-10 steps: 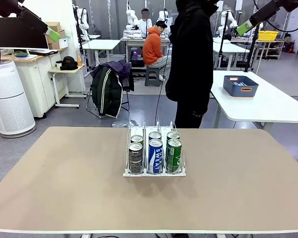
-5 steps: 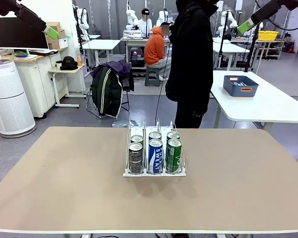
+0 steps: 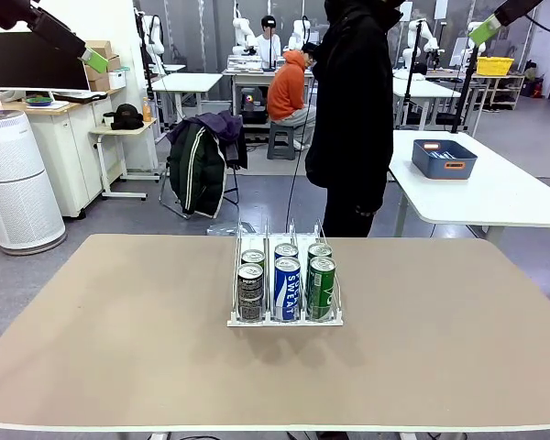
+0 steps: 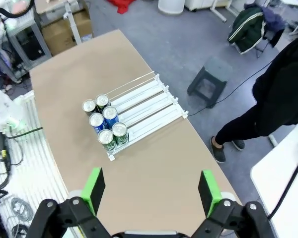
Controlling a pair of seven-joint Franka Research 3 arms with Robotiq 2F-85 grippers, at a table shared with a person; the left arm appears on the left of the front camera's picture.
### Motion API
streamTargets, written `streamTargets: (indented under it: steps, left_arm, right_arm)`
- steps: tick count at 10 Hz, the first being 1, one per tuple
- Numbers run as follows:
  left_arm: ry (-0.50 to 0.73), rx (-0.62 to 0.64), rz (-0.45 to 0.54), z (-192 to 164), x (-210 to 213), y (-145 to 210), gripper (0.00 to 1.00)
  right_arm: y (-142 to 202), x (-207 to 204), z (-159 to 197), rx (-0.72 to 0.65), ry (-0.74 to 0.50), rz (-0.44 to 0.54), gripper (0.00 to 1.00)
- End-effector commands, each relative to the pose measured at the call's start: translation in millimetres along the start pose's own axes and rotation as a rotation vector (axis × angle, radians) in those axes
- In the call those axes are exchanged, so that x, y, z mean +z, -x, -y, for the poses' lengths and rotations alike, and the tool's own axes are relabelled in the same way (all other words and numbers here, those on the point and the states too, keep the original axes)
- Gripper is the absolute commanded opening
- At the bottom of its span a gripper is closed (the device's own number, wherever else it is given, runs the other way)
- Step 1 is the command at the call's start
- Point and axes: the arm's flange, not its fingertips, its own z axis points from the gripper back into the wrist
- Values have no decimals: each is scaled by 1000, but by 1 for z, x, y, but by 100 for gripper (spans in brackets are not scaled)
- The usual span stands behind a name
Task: Fill the beverage cans into the dispenser.
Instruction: Pick up the Sprite handed by the human.
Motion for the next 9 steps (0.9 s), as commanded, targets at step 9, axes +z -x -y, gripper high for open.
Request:
streamTargets:
  steps: [9]
  left_arm:
    - [4, 17, -48, 13, 9, -8, 100]
  right_arm:
    - [-2, 8, -4, -3, -42, 25, 100]
